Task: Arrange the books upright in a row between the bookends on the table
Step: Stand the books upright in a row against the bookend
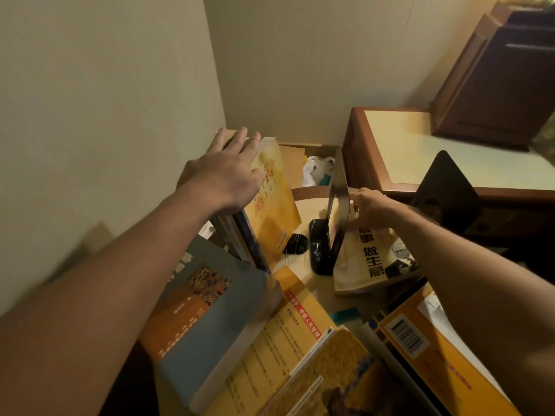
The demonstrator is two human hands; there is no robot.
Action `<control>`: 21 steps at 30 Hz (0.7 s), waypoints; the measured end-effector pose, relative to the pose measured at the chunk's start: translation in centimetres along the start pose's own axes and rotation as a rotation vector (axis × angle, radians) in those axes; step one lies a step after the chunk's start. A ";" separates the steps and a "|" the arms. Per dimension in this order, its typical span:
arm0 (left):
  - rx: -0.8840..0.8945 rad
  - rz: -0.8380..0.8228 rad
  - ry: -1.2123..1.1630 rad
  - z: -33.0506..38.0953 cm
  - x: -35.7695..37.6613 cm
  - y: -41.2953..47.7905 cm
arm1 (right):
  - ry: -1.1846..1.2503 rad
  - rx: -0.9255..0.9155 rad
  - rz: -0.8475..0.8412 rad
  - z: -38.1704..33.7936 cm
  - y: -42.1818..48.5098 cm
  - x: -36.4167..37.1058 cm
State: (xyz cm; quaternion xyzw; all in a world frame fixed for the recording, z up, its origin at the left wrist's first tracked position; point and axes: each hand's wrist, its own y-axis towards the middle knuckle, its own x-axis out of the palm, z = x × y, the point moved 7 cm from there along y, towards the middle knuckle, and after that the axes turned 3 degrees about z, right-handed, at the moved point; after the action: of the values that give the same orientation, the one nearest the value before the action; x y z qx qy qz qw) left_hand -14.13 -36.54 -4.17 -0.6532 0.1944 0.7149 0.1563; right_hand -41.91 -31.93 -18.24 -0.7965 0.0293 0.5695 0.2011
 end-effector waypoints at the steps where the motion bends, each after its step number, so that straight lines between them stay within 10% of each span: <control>1: 0.000 0.002 0.001 0.0 0.0 0.0 | 0.000 0.027 -0.011 0.2 0.1 0.0; 21: 0.007 0.028 0.017 -0.3 0.3 0.3 | 0.076 -0.060 -0.039 -1.6 0.5 -3.3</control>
State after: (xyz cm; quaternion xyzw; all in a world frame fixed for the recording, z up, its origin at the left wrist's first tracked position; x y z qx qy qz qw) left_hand -14.03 -36.93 -4.48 -0.6557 0.2074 0.7109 0.1468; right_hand -41.79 -33.55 -14.88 -0.8235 0.0045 0.5356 0.1870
